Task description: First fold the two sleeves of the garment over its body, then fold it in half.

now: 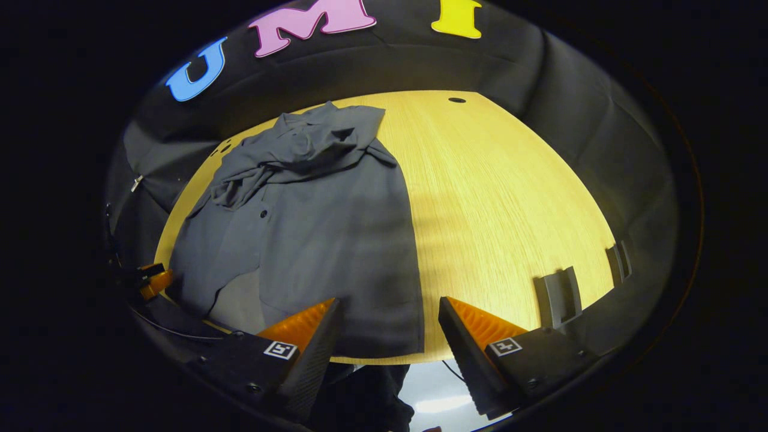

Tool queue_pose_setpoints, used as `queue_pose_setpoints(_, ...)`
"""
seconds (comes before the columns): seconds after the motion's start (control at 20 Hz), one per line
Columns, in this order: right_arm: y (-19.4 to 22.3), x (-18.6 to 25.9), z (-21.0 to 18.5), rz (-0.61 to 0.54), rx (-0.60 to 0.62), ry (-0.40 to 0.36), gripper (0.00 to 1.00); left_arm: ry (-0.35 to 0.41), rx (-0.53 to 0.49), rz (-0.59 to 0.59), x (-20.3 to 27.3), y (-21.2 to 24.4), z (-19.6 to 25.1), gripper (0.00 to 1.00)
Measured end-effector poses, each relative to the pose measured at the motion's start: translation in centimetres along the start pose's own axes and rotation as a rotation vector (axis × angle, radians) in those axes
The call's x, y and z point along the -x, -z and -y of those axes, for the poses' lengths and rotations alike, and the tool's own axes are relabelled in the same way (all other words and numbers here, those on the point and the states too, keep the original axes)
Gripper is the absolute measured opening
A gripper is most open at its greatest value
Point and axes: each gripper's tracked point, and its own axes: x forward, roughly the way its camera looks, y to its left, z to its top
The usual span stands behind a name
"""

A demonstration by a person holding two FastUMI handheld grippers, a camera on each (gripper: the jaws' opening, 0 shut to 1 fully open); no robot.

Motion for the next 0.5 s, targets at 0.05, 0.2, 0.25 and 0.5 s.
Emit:
queue_pose_setpoints(0.05, 0.3, -0.3, -0.2, -0.007, -0.003, -0.001, 0.99, -0.004, 0.001, -0.021, -0.1, 1.0, -0.2, 0.96)
queue_pose_setpoints(0.2, 1.1, -1.2, -0.6, -0.028, 0.007, -0.008, 0.99, 0.0, 0.026, -0.059, -0.4, 2.0, -0.5, 0.96)
queue_pose_setpoints(0.25, 1.5, -1.5, -0.6, -0.04, 0.013, -0.007, 0.99, 0.004, 0.028, -0.063, -0.6, 2.1, -0.4, 0.98)
queue_pose_setpoints(0.5, 1.5, -2.6, -1.6, -0.005, 0.148, -0.013, 0.8, 0.033, 0.0, -0.076, -1.1, 2.4, 0.6, 0.94)
